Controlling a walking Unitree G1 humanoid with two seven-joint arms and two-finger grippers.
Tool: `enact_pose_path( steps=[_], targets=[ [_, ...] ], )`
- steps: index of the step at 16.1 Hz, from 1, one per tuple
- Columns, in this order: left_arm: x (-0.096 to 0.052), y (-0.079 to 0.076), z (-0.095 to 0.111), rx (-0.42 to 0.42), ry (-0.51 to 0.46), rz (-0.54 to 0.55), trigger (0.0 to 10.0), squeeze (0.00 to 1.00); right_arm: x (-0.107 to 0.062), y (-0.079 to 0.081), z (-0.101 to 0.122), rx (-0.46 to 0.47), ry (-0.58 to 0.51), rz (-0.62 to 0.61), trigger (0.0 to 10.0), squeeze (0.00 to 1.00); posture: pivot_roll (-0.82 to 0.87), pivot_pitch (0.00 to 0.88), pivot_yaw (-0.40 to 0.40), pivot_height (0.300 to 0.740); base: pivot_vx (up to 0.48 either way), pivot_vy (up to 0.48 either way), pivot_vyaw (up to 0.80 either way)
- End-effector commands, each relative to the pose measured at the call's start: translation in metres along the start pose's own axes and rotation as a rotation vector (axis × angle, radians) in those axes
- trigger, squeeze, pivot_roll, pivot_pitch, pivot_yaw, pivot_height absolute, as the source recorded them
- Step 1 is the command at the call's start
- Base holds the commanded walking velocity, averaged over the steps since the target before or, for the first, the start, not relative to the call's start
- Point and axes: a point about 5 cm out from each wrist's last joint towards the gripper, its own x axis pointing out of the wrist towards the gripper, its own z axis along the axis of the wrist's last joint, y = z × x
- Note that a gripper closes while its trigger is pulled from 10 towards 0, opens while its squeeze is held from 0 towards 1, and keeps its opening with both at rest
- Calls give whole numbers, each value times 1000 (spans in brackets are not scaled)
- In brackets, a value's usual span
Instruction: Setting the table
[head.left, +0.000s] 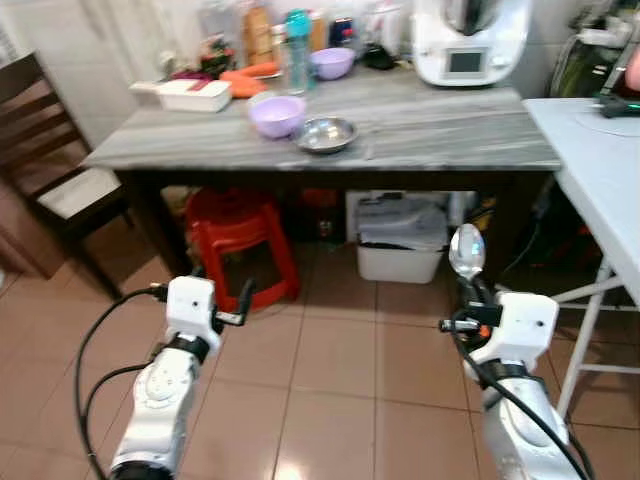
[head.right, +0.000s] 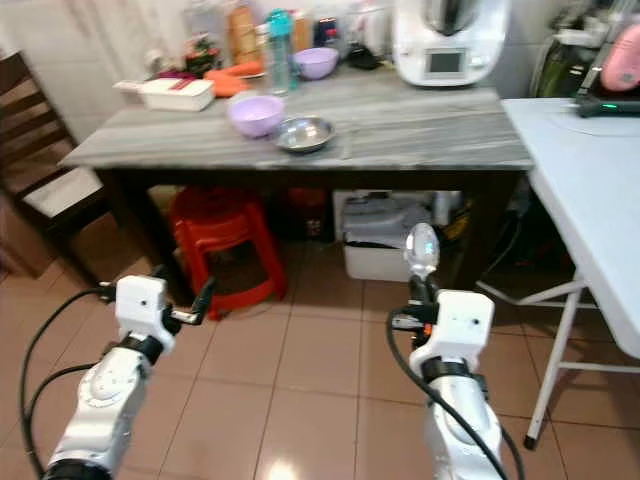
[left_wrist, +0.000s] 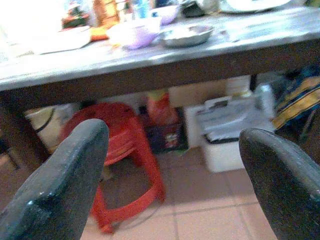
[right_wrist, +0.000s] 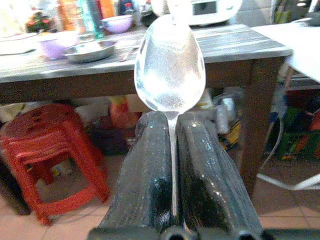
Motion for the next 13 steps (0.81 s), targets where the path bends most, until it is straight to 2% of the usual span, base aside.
enact_pose_path(
  steps=[1, 13],
  targets=[
    [2, -4, 2, -4, -4, -21, 10000, 0, 0, -3, 2, -7, -8, -14, 10000, 0, -124, 0, 80, 740, 326, 0, 0],
    [9, -10, 5, -16, -21, -48, 10000, 0, 2, -5, 2, -13, -7, -26, 10000, 0, -136, 0, 81, 740, 350, 0, 0]
  ],
)
